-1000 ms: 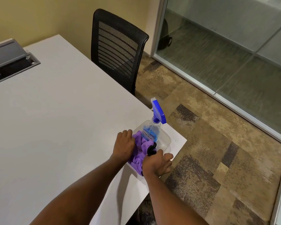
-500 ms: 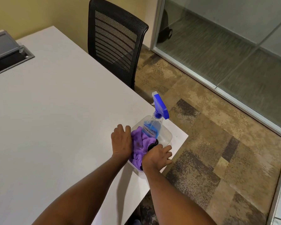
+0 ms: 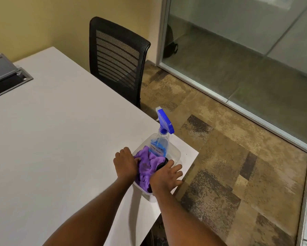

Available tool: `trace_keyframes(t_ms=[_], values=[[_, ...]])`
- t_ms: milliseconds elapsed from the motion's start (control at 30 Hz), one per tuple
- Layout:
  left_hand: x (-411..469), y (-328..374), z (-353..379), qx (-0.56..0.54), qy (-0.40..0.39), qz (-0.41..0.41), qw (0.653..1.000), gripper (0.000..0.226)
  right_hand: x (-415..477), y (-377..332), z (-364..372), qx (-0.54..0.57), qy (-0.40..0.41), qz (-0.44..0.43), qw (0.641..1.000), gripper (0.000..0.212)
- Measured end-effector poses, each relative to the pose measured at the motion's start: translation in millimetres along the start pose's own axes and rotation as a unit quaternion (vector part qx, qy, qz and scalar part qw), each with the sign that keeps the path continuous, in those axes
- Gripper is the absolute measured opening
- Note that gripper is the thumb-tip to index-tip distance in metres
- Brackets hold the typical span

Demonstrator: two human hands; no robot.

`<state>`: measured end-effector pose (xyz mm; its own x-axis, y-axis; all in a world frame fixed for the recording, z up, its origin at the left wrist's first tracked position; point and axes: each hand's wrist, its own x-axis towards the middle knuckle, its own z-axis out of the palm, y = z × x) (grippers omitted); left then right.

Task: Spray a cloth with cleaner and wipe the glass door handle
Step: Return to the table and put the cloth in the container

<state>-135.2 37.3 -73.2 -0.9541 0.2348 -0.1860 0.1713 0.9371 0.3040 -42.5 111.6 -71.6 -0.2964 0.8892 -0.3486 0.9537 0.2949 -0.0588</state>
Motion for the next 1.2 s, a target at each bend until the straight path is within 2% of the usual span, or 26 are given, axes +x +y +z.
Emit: trace_keyframes(t_ms=[100, 200, 300, 433, 567, 667, 800, 1000, 1100, 1200], values=[[-3, -6, -5, -0.041, 0.014, 0.013, 0.999, 0.051, -3, 0, -12, 0.106, -0.05, 0.029, 0.993, 0.079], [-8, -11, -11, -0.085, 0.042, 0.039, 0.995, 0.039, -13, 9, -22, 0.173, -0.027, 0.017, 0.984, 0.07], [-15, -15, -16, -0.088, 0.04, 0.056, 0.994, 0.032, -29, 26, -23, 0.164, 0.021, -0.039, 0.985, 0.052], [-25, -20, -20, -0.08, 0.02, 0.077, 0.994, 0.029, -42, 43, -15, 0.131, 0.038, -0.172, 0.975, 0.025], [-34, -21, -21, -0.074, 0.004, 0.07, 0.995, 0.027, -42, 44, -15, 0.048, 0.037, -0.216, 0.975, 0.025], [-38, -23, -22, -0.086, 0.005, 0.048, 0.995, 0.028, -35, 34, -21, -0.015, 0.017, -0.208, 0.978, 0.03], [-40, -27, -23, -0.118, -0.002, 0.019, 0.993, 0.034, -25, 22, -29, -0.013, 0.013, -0.145, 0.989, 0.037], [-40, -35, -20, -0.146, -0.022, -0.006, 0.989, 0.043, -21, 18, -33, 0.096, -0.048, -0.071, 0.992, 0.042], [-41, -34, -20, -0.15, -0.008, 0.004, 0.989, 0.042, -26, 24, -35, 0.184, -0.057, -0.054, 0.98, 0.028], [-43, -29, -23, -0.142, 0.024, 0.021, 0.989, 0.038, -32, 37, -37, 0.243, -0.025, -0.053, 0.968, 0.019]])
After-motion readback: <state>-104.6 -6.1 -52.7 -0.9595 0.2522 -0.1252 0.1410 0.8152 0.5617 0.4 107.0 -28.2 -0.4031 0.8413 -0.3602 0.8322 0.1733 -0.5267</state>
